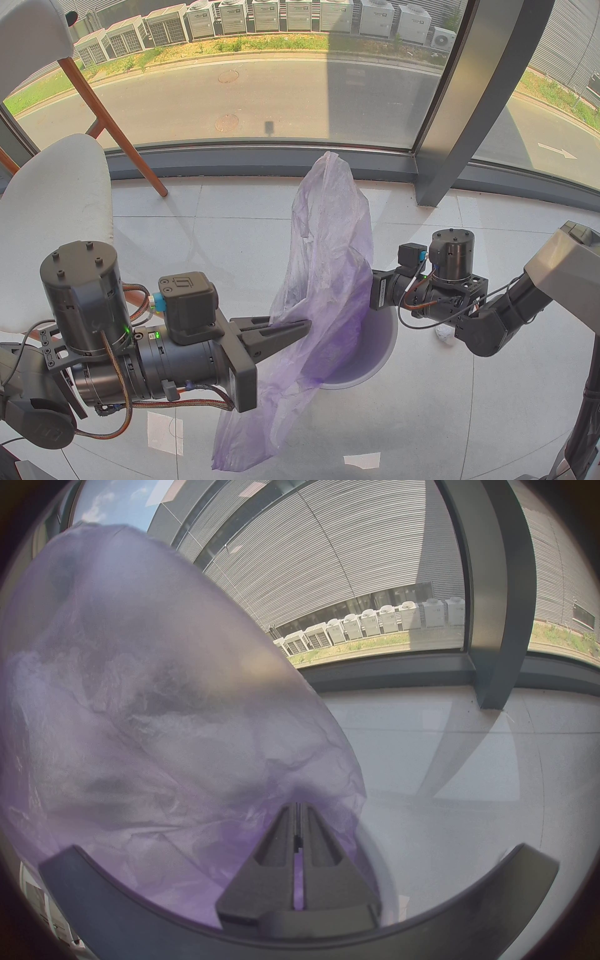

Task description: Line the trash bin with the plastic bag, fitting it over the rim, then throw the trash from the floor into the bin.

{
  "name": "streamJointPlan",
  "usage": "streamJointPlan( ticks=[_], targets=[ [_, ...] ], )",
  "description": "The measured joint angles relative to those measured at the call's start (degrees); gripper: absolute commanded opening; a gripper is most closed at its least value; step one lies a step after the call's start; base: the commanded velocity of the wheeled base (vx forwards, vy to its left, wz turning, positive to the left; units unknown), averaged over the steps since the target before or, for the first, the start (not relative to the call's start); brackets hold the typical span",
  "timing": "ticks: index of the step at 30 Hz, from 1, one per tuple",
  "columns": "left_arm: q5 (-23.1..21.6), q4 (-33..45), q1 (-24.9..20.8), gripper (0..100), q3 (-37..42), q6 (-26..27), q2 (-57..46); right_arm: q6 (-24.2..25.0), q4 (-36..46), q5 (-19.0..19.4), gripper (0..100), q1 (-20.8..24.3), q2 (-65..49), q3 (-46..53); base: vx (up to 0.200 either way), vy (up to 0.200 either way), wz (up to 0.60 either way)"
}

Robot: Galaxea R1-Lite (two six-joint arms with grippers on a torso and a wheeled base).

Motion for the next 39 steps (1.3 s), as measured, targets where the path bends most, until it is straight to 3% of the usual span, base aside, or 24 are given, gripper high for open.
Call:
streamJointPlan(
  ticks=[10,16,29,39],
  targets=[
    [1.4,0.6,0.0,0,-0.2,0.0,1.1,-0.6,0.0,0.1,0,4.7,-2.5,9.8,0.000,0.000,0.00],
    [2.8,0.9,0.1,0,-1.4,0.0,4.1,-1.8,0.0,0.0,0,5.6,-1.2,10.1,0.000,0.000,0.00],
    [5.2,1.4,0.1,0,-8.4,-0.1,11.4,-1.9,0.3,-2.3,0,2.0,3.6,3.1,0.000,0.000,0.00],
    [6.1,2.4,0.1,0,-10.1,-0.5,13.0,-1.6,1.1,-1.7,0,-0.6,-7.6,15.6,0.000,0.000,0.00]
  ],
)
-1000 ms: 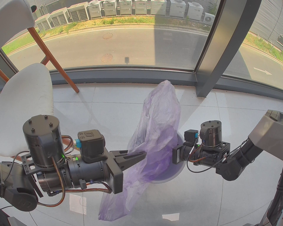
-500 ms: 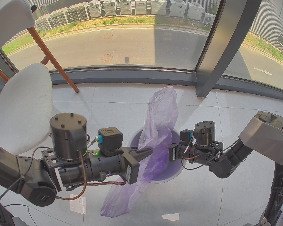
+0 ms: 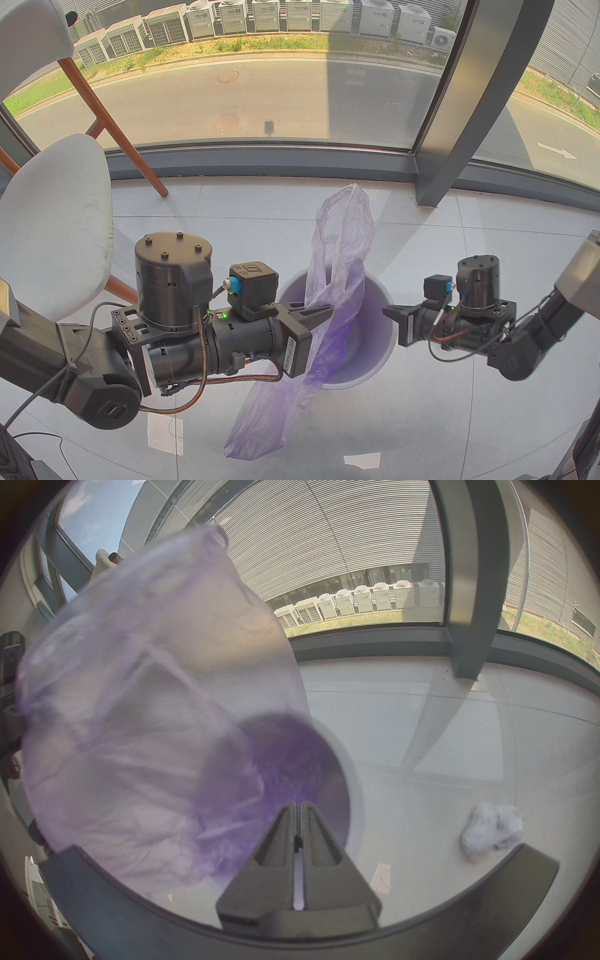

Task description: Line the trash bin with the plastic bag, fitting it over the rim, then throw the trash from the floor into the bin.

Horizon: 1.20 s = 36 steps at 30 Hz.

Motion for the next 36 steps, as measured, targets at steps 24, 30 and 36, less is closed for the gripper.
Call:
streamJointPlan(
  ticks=[24,30,36],
  targets=[
    [1.1,0.3,2.0,0,-5.2,-0.7,3.9,-0.5,-9.5,10.3,0,20.3,-1.2,25.5,0.000,0.000,0.00],
    [2.2,0.2,2.0,0,-5.7,-2.0,4.1,0.0,-11.2,10.5,0,25.9,4.0,22.7,0.000,0.000,0.00],
    [2.3,0.2,2.0,0,-5.7,-2.1,4.1,0.4,-11.4,10.4,0,28.7,7.5,18.5,0.000,0.000,0.00]
  ],
)
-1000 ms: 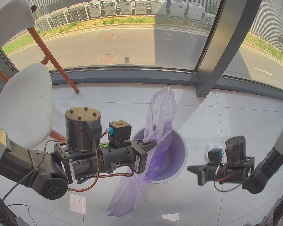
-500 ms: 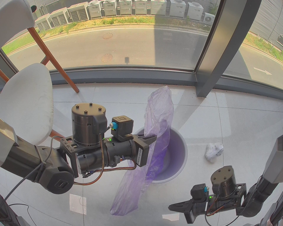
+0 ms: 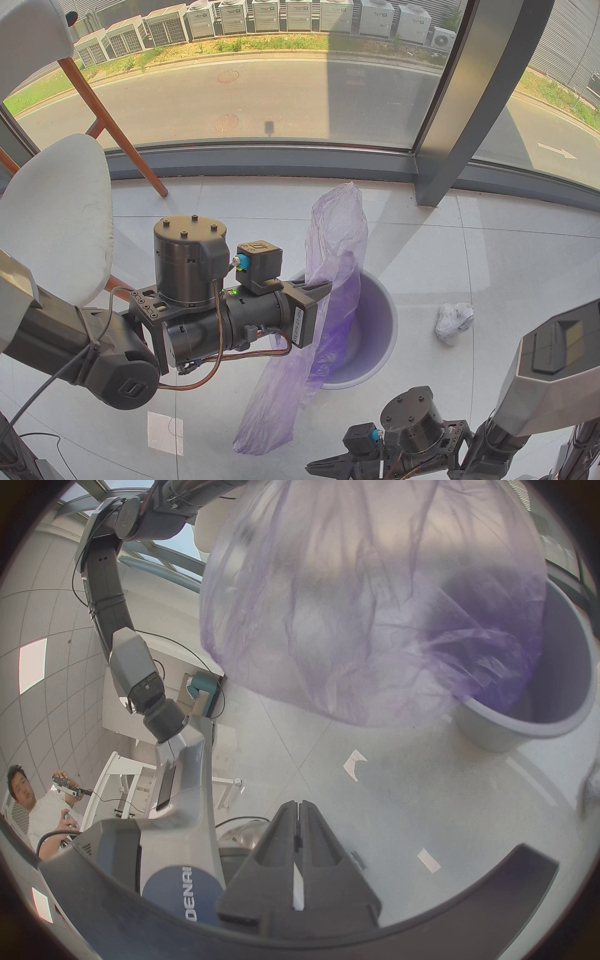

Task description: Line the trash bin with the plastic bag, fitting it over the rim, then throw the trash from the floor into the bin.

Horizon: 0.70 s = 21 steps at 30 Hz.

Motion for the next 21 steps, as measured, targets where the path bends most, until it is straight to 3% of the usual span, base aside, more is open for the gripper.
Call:
streamJointPlan(
  ticks=[11,21],
  targets=[
    [0.0,0.0,0.0,0,-0.6,0.0,0.1,5.2,-0.2,-1.5,0,0.9,6.4,-10.0,0.000,0.000,0.00],
    [0.0,0.1,0.0,0,-1.9,-0.1,0.1,15.8,-4.0,-6.9,0,4.8,11.7,-16.8,0.000,0.000,0.00]
  ],
)
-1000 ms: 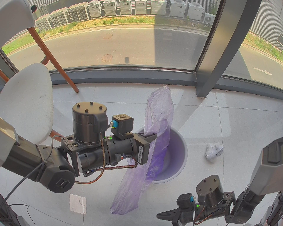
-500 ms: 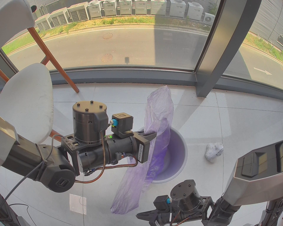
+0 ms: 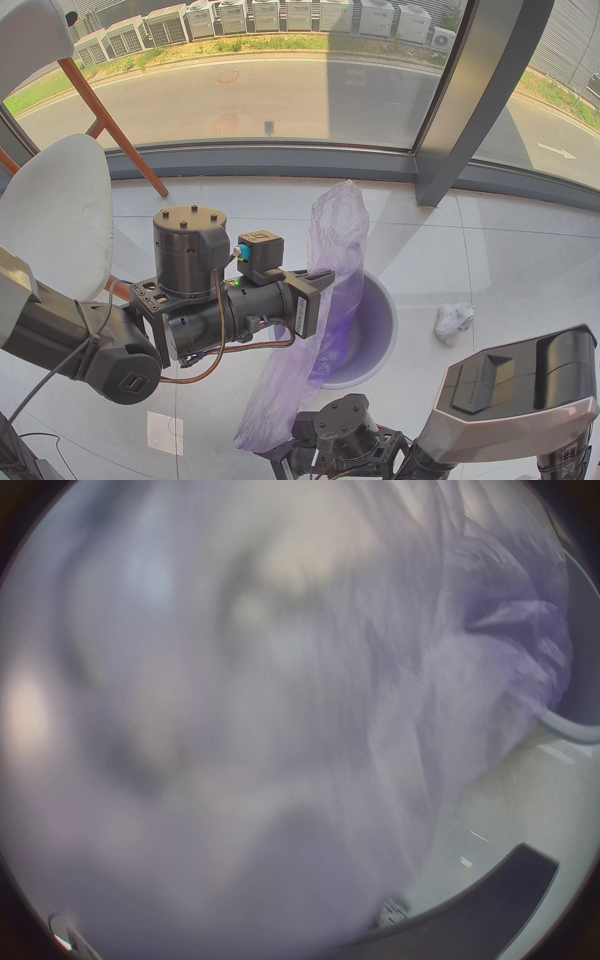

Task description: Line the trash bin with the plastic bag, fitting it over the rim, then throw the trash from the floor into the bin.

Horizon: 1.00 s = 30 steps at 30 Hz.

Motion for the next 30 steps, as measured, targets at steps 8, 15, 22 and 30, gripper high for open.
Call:
streamJointPlan(
  ticks=[8,15,22,30],
  targets=[
    [0.0,0.1,0.0,0,-0.1,0.0,-0.2,12.4,-6.5,-11.0,0,0.5,1.7,-5.4,0.000,0.000,0.00],
    [0.0,0.1,0.0,0,-0.1,0.0,-0.4,9.6,-7.0,-11.8,0,-5.1,-1.8,-4.8,0.000,0.000,0.00],
    [0.0,0.1,0.0,0,-0.2,0.0,-0.5,3.0,-7.3,-11.1,0,-13.4,-4.8,-3.6,0.000,0.000,0.00],
    [0.0,1.1,-0.1,0,-1.4,0.0,-0.1,-2.5,-7.4,-9.5,0,-21.5,-5.4,-4.9,0.000,0.000,0.00]
  ],
)
